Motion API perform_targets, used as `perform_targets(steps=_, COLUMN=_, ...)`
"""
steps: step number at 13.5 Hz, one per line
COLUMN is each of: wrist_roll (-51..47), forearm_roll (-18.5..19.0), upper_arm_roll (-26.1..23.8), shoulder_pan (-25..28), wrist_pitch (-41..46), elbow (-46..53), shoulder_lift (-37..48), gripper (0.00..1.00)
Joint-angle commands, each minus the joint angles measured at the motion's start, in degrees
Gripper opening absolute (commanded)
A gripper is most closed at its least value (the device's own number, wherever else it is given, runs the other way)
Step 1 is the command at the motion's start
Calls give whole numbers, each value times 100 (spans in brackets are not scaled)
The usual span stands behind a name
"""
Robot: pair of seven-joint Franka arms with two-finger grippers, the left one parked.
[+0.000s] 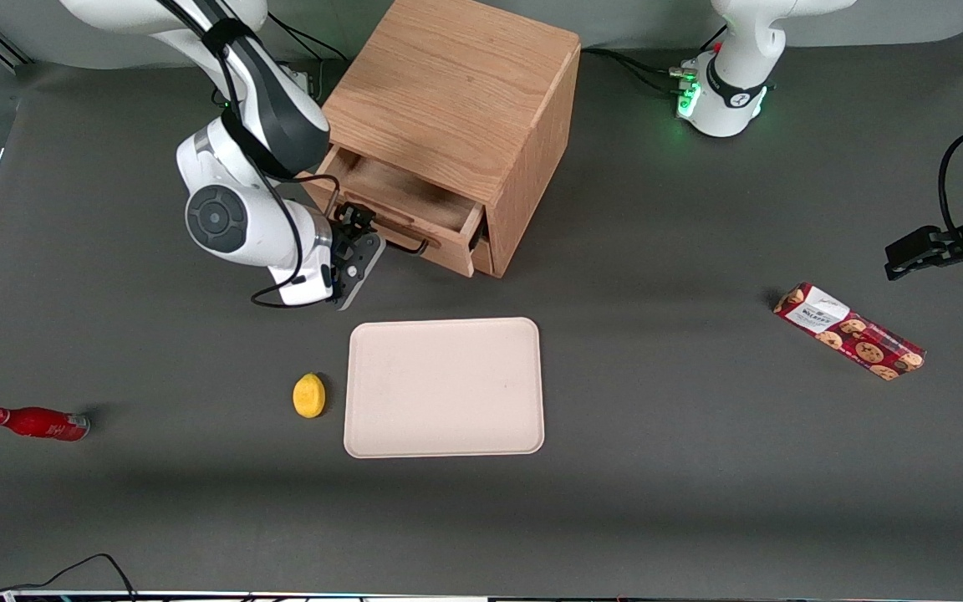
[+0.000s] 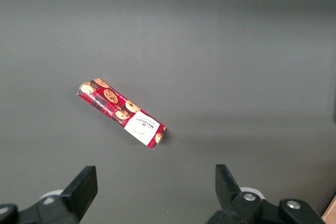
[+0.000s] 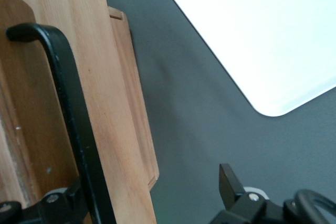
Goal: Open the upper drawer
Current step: 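Pull the handle outward from the cabinet with the right gripper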
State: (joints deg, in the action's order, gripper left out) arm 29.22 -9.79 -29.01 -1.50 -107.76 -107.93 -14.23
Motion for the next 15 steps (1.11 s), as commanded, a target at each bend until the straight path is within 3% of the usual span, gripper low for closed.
perform_targets(steps=1, wrist_roll=285, forearm_roll=74, upper_arm_roll=185, shoulder_pan=0, wrist_pitch=71, elbow=351, shoulder_lift=-246, gripper=100)
perform_targets(steps=15, wrist_roll=954, forearm_roll=74, upper_arm_roll=783, shoulder_pan=-17, wrist_pitch=651, elbow=1327, shoulder_lift=-739, gripper=100)
